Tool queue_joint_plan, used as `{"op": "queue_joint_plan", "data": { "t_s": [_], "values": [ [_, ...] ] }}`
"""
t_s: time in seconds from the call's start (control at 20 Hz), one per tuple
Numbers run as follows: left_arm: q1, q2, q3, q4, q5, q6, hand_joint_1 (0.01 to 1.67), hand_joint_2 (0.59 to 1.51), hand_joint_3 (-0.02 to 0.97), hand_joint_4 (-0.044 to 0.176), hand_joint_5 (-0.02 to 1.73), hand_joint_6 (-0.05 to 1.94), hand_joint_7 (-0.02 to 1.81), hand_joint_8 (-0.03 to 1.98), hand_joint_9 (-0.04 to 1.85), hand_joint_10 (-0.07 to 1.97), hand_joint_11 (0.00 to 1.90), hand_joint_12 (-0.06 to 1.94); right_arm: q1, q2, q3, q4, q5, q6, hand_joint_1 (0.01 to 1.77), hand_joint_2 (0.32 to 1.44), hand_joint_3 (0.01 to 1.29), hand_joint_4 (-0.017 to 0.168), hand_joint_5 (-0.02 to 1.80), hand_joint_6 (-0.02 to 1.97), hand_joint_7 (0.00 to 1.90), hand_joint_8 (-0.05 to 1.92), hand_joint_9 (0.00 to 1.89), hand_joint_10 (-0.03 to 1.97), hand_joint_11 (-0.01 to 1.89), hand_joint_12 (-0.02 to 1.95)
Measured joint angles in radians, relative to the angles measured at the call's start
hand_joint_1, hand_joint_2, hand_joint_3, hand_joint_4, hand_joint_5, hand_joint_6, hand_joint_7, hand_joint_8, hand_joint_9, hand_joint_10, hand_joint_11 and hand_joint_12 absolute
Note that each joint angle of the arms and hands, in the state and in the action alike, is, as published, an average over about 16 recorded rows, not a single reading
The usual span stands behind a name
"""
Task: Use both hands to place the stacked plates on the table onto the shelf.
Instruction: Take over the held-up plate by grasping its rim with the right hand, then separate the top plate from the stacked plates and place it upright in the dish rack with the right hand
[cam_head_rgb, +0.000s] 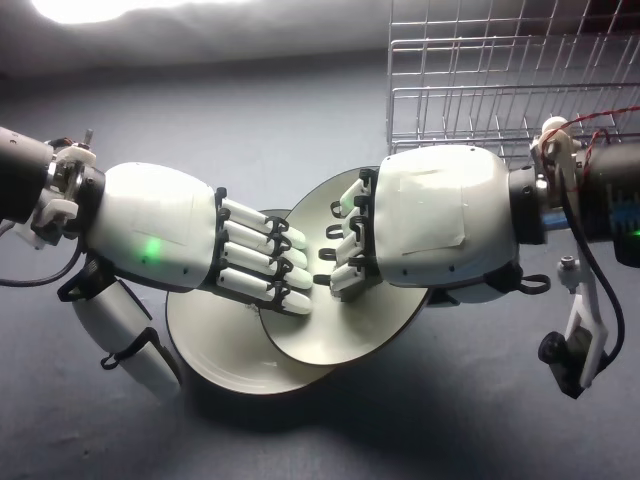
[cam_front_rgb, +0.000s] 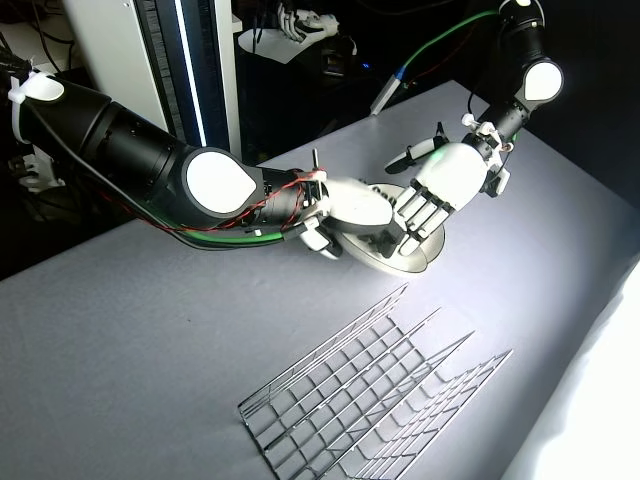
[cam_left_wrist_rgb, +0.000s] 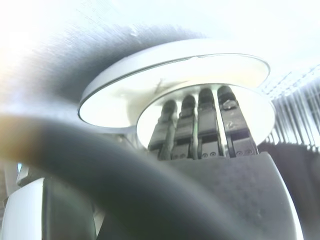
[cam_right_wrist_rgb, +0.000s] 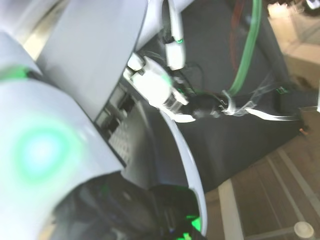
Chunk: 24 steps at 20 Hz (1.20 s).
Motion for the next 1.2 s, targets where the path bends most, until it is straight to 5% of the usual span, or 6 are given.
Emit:
{"op": "queue_joint_plan", "data": {
  "t_s": [0.4, 0.95, 1.2],
  "values": [
    [-0.061, 0.081, -0.038, -0.027, 0.023, -0.036, 0.01, 1.083, 0.020, 0.004, 0.01, 0.01, 0.01, 0.01, 0.02, 0.01, 0.01, 0.00, 0.020, 0.005, -0.014, 0.006, 0.017, -0.002, 1.25, 0.97, 0.01, -0.008, 0.75, 0.65, 0.90, 0.41, 0.92, 0.64, 0.91, 0.97],
    [-0.132, 0.305, -0.172, -0.055, 0.045, -0.018, 0.01, 1.084, 0.020, 0.004, 0.02, 0.02, 0.02, 0.01, 0.02, 0.01, 0.01, 0.01, 0.090, 0.061, -0.098, 0.125, -0.011, 0.002, 1.29, 0.96, 0.01, -0.002, 0.86, 0.84, 1.00, 0.61, 1.00, 0.85, 0.93, 1.00],
    [-0.138, 0.381, -0.198, -0.056, 0.048, -0.014, 0.01, 1.083, 0.020, 0.004, 0.02, 0.02, 0.02, 0.01, 0.02, 0.01, 0.01, 0.01, 0.107, 0.093, -0.134, 0.270, -0.014, 0.002, 1.31, 0.96, 0.01, 0.002, 0.90, 0.93, 1.05, 0.69, 1.03, 0.89, 0.92, 1.00]
  ]
}}
